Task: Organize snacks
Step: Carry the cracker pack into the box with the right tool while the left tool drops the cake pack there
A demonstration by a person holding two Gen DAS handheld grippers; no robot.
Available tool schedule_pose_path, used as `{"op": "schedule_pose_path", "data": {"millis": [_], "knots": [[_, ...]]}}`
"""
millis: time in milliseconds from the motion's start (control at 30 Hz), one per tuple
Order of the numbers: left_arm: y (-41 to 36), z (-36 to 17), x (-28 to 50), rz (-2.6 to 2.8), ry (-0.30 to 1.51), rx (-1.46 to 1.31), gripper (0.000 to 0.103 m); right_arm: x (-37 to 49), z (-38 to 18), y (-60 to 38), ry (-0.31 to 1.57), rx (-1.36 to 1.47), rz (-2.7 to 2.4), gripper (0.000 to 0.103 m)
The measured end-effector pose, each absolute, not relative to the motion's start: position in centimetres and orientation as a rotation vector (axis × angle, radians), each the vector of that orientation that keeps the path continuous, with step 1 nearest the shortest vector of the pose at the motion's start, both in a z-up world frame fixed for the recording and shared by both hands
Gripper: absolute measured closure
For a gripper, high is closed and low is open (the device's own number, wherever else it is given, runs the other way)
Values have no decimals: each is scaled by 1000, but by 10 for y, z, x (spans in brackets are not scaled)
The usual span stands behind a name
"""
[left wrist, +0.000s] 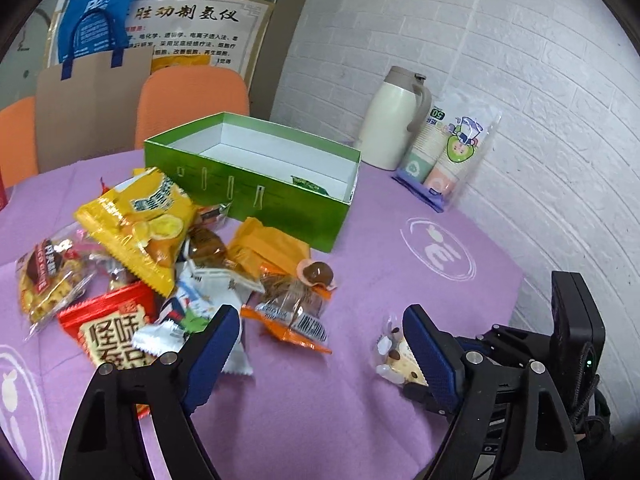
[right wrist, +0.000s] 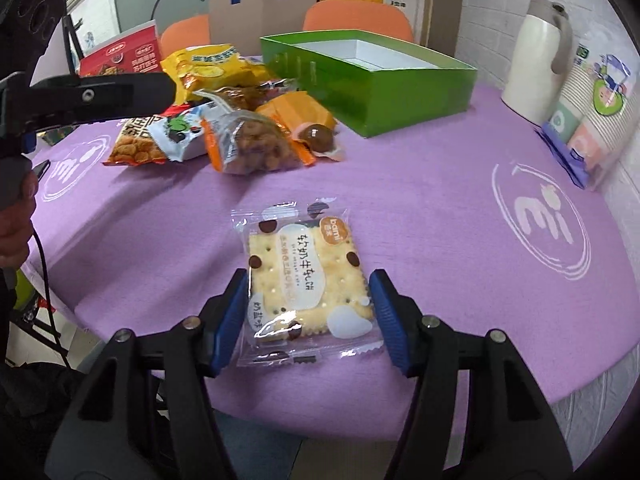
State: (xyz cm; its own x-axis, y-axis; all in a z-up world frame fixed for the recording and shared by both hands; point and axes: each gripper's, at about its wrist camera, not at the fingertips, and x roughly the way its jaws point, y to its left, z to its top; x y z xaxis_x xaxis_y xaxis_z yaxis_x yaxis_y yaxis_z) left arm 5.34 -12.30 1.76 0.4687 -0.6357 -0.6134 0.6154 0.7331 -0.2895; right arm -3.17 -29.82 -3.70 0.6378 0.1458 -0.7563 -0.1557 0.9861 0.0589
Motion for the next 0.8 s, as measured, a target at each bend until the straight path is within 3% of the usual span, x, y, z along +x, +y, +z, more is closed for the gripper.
{"op": "schedule_pose_path", "data": {"millis": [133, 200, 467, 633, 700, 800], "knots": [[-145, 10, 71, -766, 797, 12, 18, -31, -39, -311, 858, 31, 146, 41], [-151, 1, 78, -765, 834, 42, 26, -30, -38, -313, 851, 41, 150, 41], [-157, -26, 89, -732, 914, 81, 39, -29, -38, -318, 838, 53, 155, 41], [-161, -31, 85, -716, 903, 124, 40, -27, -38, -316, 842, 47, 150, 41], [-163, -33, 83, -706, 899, 156, 52, -27, -39, -315, 842, 34, 143, 41], [-165, -34, 81, -709, 904, 165, 57, -26, -38, -313, 842, 25, 140, 41]]}}
